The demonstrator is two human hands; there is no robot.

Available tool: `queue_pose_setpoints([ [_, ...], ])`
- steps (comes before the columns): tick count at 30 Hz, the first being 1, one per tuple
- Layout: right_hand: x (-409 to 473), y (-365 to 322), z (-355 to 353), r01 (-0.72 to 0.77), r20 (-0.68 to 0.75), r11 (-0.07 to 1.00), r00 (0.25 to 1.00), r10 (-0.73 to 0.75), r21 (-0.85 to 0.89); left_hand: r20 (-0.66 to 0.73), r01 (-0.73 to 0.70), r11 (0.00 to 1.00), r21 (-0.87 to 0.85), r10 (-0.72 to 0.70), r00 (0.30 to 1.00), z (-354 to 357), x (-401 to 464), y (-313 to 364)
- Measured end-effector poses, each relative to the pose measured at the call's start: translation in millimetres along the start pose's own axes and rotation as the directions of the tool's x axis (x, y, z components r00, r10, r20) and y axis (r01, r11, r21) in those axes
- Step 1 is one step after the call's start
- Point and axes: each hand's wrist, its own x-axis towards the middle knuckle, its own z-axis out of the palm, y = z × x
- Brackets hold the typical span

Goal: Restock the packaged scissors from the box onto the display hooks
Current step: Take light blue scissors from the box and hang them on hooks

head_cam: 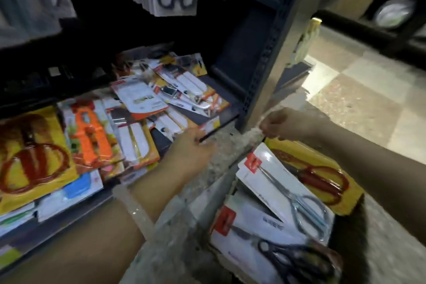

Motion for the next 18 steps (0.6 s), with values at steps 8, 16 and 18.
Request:
queue_pose_setpoints([
  [8,-27,88,53,-0.144,0.181,0.958,0.965,0.192,-0.249,0.149,0.074,0.997,0.036,-0.078,0.986,65,-1,-22],
  [16,-21,112,77,-0.212,0.116,0.954,0.964,0.240,-0.212,0.166,0.136,0.988,0.068,-0.146,0.975,81,4,-28],
  [18,-22,113,72,-0.211,0.108,0.957,0.966,0.236,-0.201,0.169,0.145,0.987,0.070,-0.155,0.973,85,6,-29],
])
